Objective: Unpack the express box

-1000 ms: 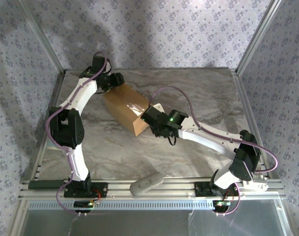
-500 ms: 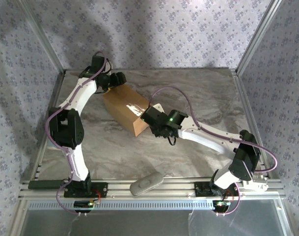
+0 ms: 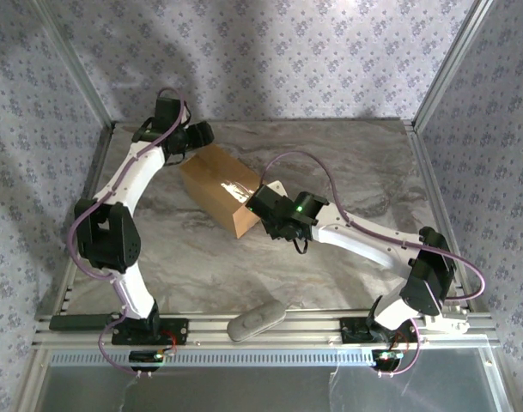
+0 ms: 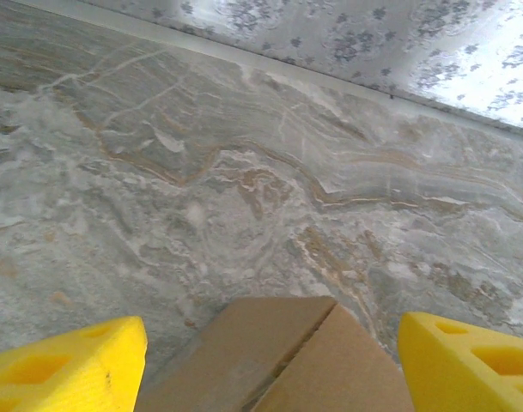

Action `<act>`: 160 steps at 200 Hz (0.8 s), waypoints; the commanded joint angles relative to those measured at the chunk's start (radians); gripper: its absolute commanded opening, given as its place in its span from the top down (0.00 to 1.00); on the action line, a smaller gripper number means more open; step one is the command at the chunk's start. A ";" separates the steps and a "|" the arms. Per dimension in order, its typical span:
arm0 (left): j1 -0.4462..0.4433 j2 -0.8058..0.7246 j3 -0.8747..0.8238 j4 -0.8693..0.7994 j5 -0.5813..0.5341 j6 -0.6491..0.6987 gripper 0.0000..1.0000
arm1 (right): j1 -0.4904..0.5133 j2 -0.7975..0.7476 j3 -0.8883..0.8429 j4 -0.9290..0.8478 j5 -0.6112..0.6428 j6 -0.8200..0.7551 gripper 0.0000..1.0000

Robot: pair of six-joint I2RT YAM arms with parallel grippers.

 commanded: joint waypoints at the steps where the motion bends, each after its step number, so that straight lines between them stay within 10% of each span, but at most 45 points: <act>1: -0.003 -0.084 -0.025 0.030 -0.094 -0.005 0.26 | 0.000 0.000 0.010 0.022 0.018 0.026 1.00; 160: -0.118 -0.616 -0.515 -0.309 0.023 -0.140 0.48 | 0.009 -0.002 -0.022 0.040 0.019 0.021 1.00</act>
